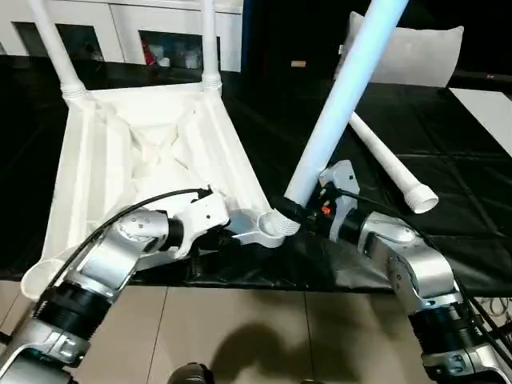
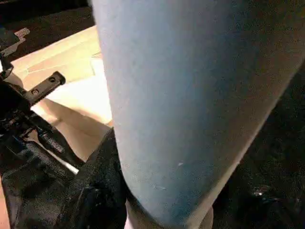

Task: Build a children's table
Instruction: Insert table leg to table base

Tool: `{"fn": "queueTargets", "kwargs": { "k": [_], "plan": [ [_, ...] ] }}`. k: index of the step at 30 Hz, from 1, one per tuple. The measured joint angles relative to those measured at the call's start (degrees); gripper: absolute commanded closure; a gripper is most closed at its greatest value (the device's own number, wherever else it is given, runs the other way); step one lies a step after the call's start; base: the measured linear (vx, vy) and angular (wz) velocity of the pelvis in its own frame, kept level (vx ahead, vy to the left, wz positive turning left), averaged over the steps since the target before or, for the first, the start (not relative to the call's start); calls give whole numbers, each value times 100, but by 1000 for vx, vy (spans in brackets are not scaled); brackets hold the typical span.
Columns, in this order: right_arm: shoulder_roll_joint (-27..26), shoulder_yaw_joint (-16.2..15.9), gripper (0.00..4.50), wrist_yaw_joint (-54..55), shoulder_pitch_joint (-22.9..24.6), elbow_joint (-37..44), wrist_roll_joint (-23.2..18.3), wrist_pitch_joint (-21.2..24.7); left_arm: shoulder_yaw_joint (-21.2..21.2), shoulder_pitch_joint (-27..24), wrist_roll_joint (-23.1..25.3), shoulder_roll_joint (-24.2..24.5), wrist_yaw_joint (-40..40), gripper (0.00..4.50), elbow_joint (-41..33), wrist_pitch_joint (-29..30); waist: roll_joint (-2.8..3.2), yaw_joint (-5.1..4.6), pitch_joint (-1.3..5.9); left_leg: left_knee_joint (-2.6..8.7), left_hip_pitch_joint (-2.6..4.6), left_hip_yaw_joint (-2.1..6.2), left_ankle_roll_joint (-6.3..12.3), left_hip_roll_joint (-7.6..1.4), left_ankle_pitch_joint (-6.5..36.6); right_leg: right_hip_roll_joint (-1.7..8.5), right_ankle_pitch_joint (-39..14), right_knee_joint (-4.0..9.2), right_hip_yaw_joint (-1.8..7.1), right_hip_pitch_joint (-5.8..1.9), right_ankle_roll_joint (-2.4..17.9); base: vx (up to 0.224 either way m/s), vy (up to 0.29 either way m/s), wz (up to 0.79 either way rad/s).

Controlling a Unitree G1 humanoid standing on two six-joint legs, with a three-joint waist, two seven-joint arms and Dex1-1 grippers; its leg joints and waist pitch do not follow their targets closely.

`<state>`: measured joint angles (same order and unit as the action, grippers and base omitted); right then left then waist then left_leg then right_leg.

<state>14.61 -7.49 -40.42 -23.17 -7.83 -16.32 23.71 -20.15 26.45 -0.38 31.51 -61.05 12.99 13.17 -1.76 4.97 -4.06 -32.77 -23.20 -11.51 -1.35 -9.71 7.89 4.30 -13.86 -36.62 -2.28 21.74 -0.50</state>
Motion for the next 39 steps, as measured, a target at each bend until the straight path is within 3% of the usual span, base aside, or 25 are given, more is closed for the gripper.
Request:
{"fn": "queueTargets", "kwargs": {
  "k": [4,9,21,26,31,36,39],
  "plan": [
    [27,-134,260,-153,-126,-1,2,68,3,0,-72,76,-247,450,112,-307,0,14,0,17,-7,-2,0,-1,0,-3,-2,10,-6,7,4,0,0,0],
    [73,-308,260,-345,-216,-1,48,120,-134,180,-70,48,-493,450,590,-1018,-6,117,2,17,3,-4,1,-2,0,0,-4,11,-9,-5,6,0,0,0],
    [233,-305,260,-388,-98,295,36,330,-286,726,140,-213,-761,450,1724,-2299,3,248,-3,14,6,-10,-1,0,-1,7,-2,11,-7,-16,4,0,0,0],
    [246,-291,260,-390,-67,359,13,374,-292,820,183,-284,-823,450,1986,-2703,12,255,-7,19,1,-15,0,0,-1,7,-2,19,-6,-12,4,0,0,0],
    [241,-291,260,-378,-7,443,-8,440,-226,801,207,-358,-694,450,1924,-2370,30,251,-5,19,7,-18,0,0,-1,8,-2,15,-1,-12,4,0,0,0],
    [241,-297,260,-380,-2,434,-13,496,-10,607,94,-323,-676,450,1642,-1852,39,88,-1,21,11,-20,-1,0,-1,9,-1,16,1,-9,6,0,0,0],
    [238,-306,260,-384,-51,391,-12,507,91,500,-8,-302,-732,450,1469,-1623,41,42,0,34,10,-25,0,0,-1,9,-2,20,1,0,5,0,0,0]
  ]
}}
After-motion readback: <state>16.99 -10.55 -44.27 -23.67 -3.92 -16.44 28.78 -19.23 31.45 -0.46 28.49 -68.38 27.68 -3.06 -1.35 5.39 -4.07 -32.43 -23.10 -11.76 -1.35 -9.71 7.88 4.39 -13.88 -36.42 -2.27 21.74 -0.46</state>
